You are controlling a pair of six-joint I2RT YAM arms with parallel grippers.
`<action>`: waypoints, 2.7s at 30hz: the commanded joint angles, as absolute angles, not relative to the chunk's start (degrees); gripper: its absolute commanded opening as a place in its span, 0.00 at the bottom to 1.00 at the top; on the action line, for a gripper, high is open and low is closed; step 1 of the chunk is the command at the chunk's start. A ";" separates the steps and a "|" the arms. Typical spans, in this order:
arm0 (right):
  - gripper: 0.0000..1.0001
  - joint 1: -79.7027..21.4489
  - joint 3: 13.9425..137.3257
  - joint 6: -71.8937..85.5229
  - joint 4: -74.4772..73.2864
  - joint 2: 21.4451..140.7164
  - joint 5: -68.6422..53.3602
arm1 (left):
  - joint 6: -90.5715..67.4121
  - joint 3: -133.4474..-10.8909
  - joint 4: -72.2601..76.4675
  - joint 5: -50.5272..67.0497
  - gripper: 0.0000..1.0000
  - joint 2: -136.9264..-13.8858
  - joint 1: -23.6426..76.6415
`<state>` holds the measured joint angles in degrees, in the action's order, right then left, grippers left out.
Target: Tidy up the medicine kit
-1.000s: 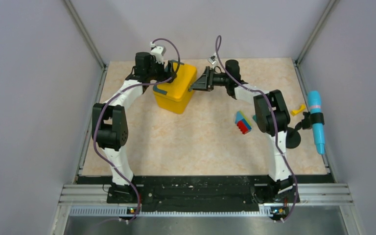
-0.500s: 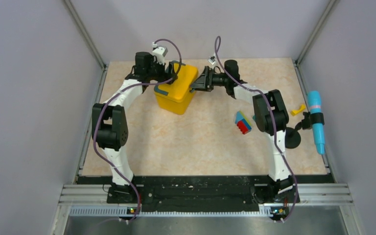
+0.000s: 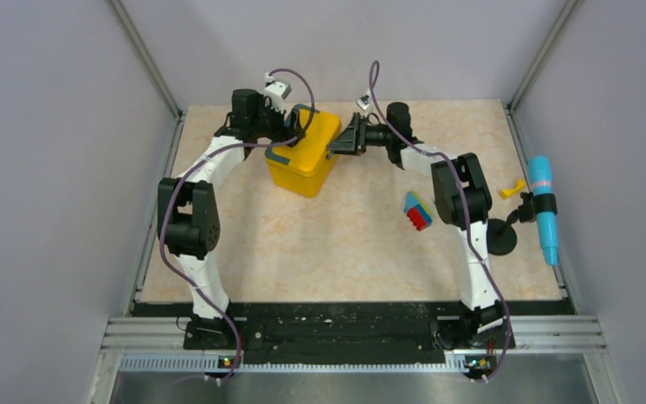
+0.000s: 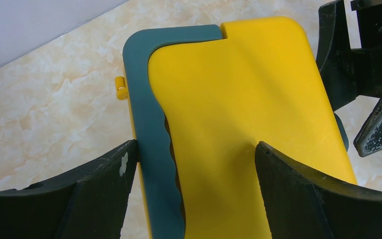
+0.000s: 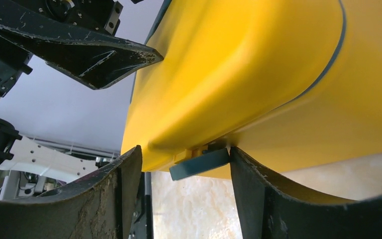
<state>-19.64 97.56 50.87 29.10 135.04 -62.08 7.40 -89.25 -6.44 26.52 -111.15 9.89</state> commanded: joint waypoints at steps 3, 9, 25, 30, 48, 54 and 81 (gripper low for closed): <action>0.61 -21.60 96.60 51.09 37.03 128.57 -61.91 | 9.21 -87.90 -17.15 28.02 0.90 -114.87 11.25; 0.59 -21.54 91.53 51.73 36.38 124.53 -60.40 | 7.91 -88.77 -17.27 28.59 0.90 -114.74 11.16; 0.63 -21.48 87.95 49.68 33.76 123.14 -59.31 | 7.17 -88.30 -16.92 30.23 0.91 -114.11 11.34; 0.60 -21.43 84.75 49.49 33.72 120.70 -59.88 | 7.15 -88.51 -16.53 30.31 0.91 -114.42 11.34; 0.43 -21.36 85.65 42.79 19.04 118.70 -54.50 | 5.94 -88.11 -15.36 31.00 0.90 -114.91 11.34; 0.43 -21.69 88.14 42.14 13.57 118.94 -50.93 | 5.89 -87.74 -15.51 31.07 0.90 -114.99 11.34; 0.47 -22.45 87.31 41.15 22.53 131.00 -52.91 | 5.64 -89.12 -15.77 31.45 0.90 -116.64 11.69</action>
<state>-20.84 87.31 42.76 20.16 127.26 -57.60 4.64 -90.30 -6.98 29.74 -112.33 10.17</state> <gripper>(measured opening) 0.452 0.906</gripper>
